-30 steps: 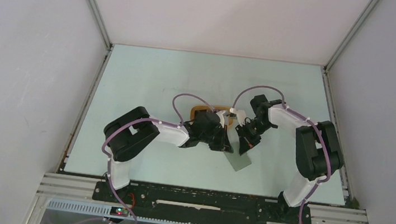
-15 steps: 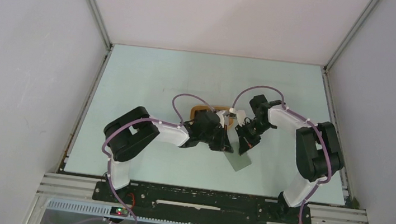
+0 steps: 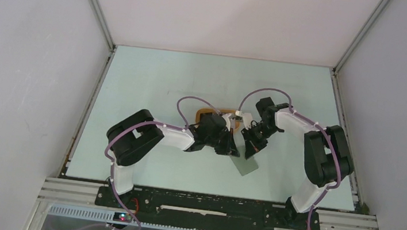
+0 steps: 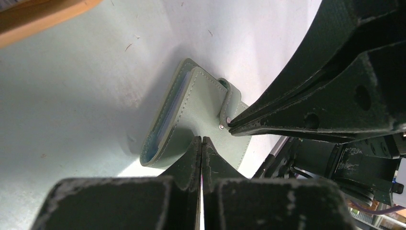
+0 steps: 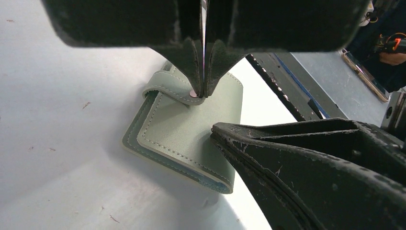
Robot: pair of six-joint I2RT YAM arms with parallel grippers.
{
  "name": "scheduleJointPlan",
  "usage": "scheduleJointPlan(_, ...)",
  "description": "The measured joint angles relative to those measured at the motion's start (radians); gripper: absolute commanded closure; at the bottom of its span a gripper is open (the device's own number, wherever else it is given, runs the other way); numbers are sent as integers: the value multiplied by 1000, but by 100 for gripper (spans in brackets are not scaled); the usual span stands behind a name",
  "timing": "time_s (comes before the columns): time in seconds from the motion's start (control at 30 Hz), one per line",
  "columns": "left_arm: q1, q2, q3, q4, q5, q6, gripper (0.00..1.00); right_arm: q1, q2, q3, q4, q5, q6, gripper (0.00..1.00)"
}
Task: Put the credit cards into the card holder
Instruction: Close the card holder at the center of the board.
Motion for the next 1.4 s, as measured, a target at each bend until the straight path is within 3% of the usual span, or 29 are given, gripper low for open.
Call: scheduleJointPlan(1.4,5,4,0,-8,5,-48,100,43,27,25,-9,74,91,100)
